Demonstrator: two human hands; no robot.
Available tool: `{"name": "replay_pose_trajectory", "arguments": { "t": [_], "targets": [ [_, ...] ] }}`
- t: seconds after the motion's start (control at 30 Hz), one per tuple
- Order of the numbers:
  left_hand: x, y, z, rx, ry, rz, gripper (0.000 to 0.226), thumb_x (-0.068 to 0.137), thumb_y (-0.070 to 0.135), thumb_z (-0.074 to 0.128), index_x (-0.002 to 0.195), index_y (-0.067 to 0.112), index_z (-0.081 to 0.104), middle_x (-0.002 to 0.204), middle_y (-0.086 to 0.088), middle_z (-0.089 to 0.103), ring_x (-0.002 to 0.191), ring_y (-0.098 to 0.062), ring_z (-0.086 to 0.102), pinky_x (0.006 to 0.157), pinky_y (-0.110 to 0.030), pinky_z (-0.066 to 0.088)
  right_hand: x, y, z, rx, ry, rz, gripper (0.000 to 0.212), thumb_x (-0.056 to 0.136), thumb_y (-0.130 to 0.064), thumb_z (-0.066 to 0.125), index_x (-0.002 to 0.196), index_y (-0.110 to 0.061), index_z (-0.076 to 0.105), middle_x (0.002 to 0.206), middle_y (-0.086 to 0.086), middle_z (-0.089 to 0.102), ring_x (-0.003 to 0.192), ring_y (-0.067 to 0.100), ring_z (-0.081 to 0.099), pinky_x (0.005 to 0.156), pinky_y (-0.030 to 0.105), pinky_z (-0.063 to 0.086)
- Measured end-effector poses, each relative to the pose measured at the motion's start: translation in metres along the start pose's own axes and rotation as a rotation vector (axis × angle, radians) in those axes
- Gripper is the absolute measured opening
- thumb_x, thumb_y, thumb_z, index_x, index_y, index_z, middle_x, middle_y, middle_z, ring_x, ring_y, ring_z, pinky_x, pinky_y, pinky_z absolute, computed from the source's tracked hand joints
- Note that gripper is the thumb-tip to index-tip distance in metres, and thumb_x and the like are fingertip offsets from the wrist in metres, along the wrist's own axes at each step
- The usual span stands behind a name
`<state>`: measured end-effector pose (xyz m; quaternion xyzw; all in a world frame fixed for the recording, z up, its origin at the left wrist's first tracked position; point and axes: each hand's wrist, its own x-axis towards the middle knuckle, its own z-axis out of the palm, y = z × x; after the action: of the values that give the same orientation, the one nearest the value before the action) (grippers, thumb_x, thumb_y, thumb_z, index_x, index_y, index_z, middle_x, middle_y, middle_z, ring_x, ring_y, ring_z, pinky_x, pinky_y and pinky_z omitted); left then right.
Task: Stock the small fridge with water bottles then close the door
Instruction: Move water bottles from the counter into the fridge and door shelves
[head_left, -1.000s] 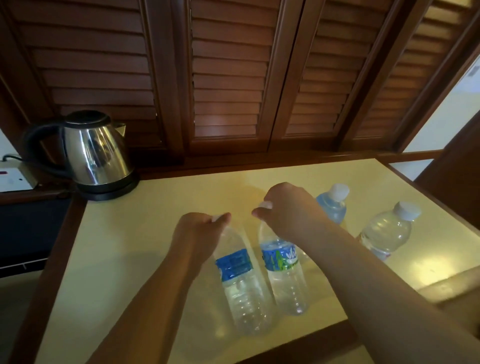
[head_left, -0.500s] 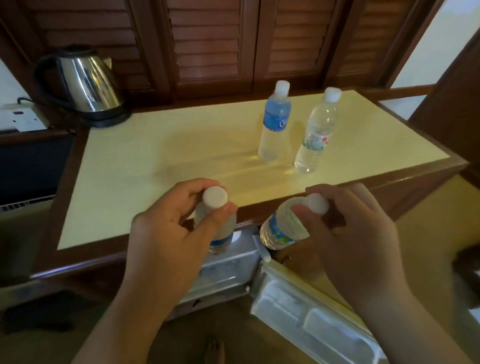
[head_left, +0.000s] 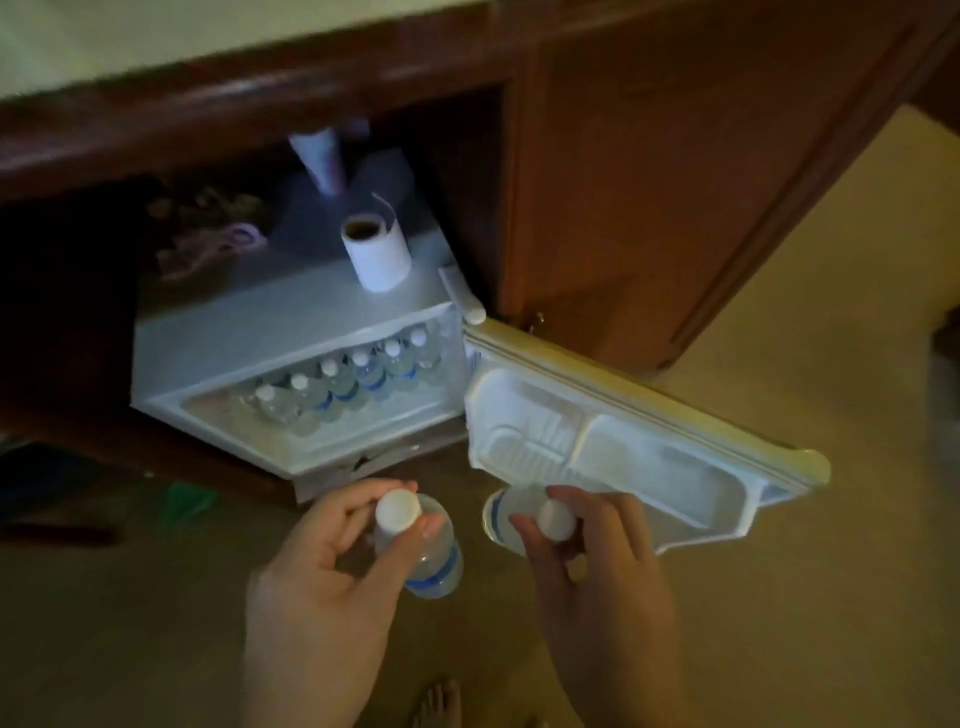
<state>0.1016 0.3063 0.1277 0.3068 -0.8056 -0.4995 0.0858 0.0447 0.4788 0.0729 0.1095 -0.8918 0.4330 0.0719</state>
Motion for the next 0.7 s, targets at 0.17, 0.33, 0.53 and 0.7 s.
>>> {"name": "replay_pose_trajectory", "arguments": {
  "t": [0.17,0.33,0.53,0.7],
  "targets": [
    [0.023,-0.098,0.066,-0.011,-0.03,0.008,0.029,0.072,0.027,0.089,0.095,0.038,0.074,0.093,0.029,0.076,0.091,0.013,0.07,0.072,0.002,0.047,-0.019,0.095,0.086,-0.055,0.033,0.064,0.035,0.084,-0.024,0.083,0.113,-0.022,0.062,0.107,-0.007,0.057,0.084,0.012,0.064,0.064,0.018,0.045],
    [0.061,-0.171,0.113,-0.014,-0.024,0.087,0.028,0.076,0.027,0.086,0.1,0.032,0.072,0.096,0.033,0.073,0.089,0.017,0.067,0.066,-0.001,0.051,-0.014,0.169,0.155,-0.12,0.079,-0.02,0.033,0.093,-0.021,0.075,0.12,-0.007,0.065,0.114,0.004,0.06,0.092,0.017,0.063,0.07,0.023,0.052],
    [0.08,-0.229,0.143,0.001,0.002,0.125,0.029,0.078,0.03,0.086,0.104,0.029,0.073,0.101,0.03,0.071,0.094,0.014,0.067,0.071,-0.004,0.053,-0.011,0.229,0.205,-0.232,0.126,-0.156,0.03,0.093,-0.013,0.073,0.119,0.0,0.066,0.111,0.013,0.061,0.094,0.024,0.062,0.077,0.028,0.055],
    [0.077,-0.25,0.149,-0.057,-0.049,0.08,0.029,0.08,0.023,0.085,0.106,0.025,0.074,0.102,0.023,0.075,0.096,0.01,0.069,0.075,-0.005,0.054,-0.008,0.263,0.207,-0.273,0.129,-0.09,0.027,0.097,-0.015,0.069,0.119,-0.001,0.063,0.112,0.014,0.059,0.093,0.027,0.063,0.076,0.033,0.056]
  ]
}}
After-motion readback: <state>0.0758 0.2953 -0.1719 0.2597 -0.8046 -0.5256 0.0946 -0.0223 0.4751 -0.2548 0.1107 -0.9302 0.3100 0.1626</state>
